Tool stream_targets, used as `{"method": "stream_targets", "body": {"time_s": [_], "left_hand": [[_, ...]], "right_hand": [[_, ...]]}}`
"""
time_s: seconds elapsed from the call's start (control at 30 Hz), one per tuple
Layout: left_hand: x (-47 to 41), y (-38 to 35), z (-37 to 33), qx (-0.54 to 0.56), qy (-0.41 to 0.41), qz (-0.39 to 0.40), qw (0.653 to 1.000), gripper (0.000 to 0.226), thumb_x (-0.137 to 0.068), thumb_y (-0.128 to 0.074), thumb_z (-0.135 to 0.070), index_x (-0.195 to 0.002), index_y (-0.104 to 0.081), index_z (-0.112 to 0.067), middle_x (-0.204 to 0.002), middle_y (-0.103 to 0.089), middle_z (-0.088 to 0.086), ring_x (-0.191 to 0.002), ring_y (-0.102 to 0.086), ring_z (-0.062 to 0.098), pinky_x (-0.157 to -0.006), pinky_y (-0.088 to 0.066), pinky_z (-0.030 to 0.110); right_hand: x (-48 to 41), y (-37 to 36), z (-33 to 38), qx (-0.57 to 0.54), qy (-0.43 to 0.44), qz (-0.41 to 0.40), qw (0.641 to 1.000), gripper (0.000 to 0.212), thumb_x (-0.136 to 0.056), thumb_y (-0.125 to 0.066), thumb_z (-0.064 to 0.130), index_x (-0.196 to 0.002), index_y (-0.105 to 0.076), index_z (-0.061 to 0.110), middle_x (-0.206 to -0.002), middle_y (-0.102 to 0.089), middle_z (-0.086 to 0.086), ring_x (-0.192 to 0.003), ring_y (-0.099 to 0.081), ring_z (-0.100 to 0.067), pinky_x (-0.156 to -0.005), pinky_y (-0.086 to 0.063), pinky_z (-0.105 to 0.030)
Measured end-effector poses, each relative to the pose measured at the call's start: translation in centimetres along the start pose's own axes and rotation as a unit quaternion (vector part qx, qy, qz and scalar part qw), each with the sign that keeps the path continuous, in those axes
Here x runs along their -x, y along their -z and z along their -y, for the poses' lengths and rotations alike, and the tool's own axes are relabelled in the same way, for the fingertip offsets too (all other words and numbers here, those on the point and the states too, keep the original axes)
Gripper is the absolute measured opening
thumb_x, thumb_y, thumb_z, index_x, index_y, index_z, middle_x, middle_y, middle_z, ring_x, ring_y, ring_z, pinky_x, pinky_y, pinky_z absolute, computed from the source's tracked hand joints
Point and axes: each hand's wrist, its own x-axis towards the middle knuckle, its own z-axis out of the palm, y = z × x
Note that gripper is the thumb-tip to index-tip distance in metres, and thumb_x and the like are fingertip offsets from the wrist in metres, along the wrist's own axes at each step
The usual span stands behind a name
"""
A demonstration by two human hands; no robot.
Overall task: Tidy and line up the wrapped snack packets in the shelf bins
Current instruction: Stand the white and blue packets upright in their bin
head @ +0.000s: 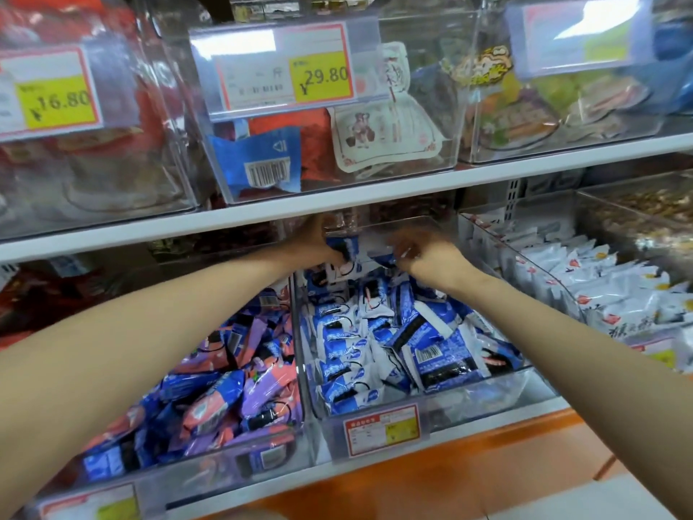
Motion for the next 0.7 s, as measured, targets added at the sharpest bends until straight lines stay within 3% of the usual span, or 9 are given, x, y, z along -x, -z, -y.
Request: {"method": "stream_targets", "body": {"time_s": [0.07,0.13,0.2,0.3,0.43,0.57,0.7], "left_hand": [[-0.2,0.3,0.1,0.001,0.001,-0.003,1.000,0.074,-0.075,-0.075,-0.005,-0.137,-0.036,-0.013,-0.120,-0.041,-0.002,-0.114,-0.049,0.019,-0.091,-0.049,0.036],[-0.4,0.6,0.2,-0.045,0.001,0.003,0.999,0.063,-0.074,-0.077,-0.010,-0.130,-0.048,-0.013,-0.119,-0.050,0.000,-0.108,-0.051,0.017,-0.082,-0.045,0.026],[-0.5,0.7,0.6,-0.088,0.013,0.015,0.996,0.048,-0.074,-0.077,-0.015,-0.117,-0.056,-0.009,-0.113,-0.057,0.004,-0.100,-0.054,0.018,-0.079,-0.044,0.026],[-0.6,0.8,1.0,-0.161,0.029,0.023,0.986,0.031,-0.077,-0.074,-0.021,-0.099,-0.054,-0.011,-0.096,-0.054,0.006,-0.083,-0.050,0.018,-0.066,-0.039,0.027],[-1.3,0.8,0.9,-0.243,0.006,0.031,0.970,0.051,-0.078,-0.073,-0.019,-0.121,-0.047,-0.017,-0.107,-0.050,0.001,-0.091,-0.050,0.017,-0.072,-0.038,0.025],[-2.1,0.0,0.9,-0.313,0.000,0.070,0.947,0.045,-0.080,-0.070,-0.020,-0.121,-0.052,-0.014,-0.119,-0.055,0.006,-0.091,-0.048,0.017,-0.071,-0.036,0.024],[-2.2,-1.5,1.1,-0.344,0.002,0.096,0.934,0.046,-0.082,-0.068,-0.014,-0.124,-0.052,-0.009,-0.120,-0.056,0.010,-0.099,-0.055,0.022,-0.070,-0.041,0.026]], "right_hand": [[-0.2,-0.6,0.3,0.046,0.015,0.060,0.997,0.036,-0.086,-0.060,0.013,-0.122,-0.057,0.018,-0.121,-0.062,-0.005,-0.111,-0.056,-0.024,-0.094,-0.047,-0.034],[-0.5,-1.5,0.7,0.124,0.039,0.106,0.986,0.044,-0.088,-0.059,0.022,-0.131,-0.051,0.020,-0.134,-0.054,-0.003,-0.123,-0.048,-0.024,-0.101,-0.041,-0.033],[-0.7,-2.4,0.9,0.186,0.049,0.131,0.973,0.049,-0.089,-0.057,0.030,-0.136,-0.047,0.021,-0.144,-0.045,-0.002,-0.131,-0.040,-0.024,-0.105,-0.037,-0.033],[-1.2,-3.6,0.6,0.272,0.041,0.140,0.951,0.051,-0.088,-0.056,0.043,-0.133,-0.050,0.020,-0.139,-0.049,-0.005,-0.127,-0.045,-0.026,-0.102,-0.038,-0.033],[-1.6,-3.9,0.8,0.348,0.029,0.154,0.924,0.056,-0.082,-0.061,0.054,-0.126,-0.056,0.020,-0.131,-0.053,-0.005,-0.125,-0.044,-0.025,-0.104,-0.031,-0.039],[-1.6,-3.3,1.1,0.291,0.010,0.175,0.941,0.066,-0.074,-0.071,0.050,-0.128,-0.048,0.019,-0.127,-0.056,-0.003,-0.117,-0.052,-0.025,-0.099,-0.037,-0.038],[-0.9,-1.0,1.0,0.019,-0.041,0.131,0.990,0.041,-0.082,-0.070,0.026,-0.117,-0.052,0.015,-0.112,-0.060,-0.002,-0.094,-0.061,-0.021,-0.081,-0.051,-0.030]]}}
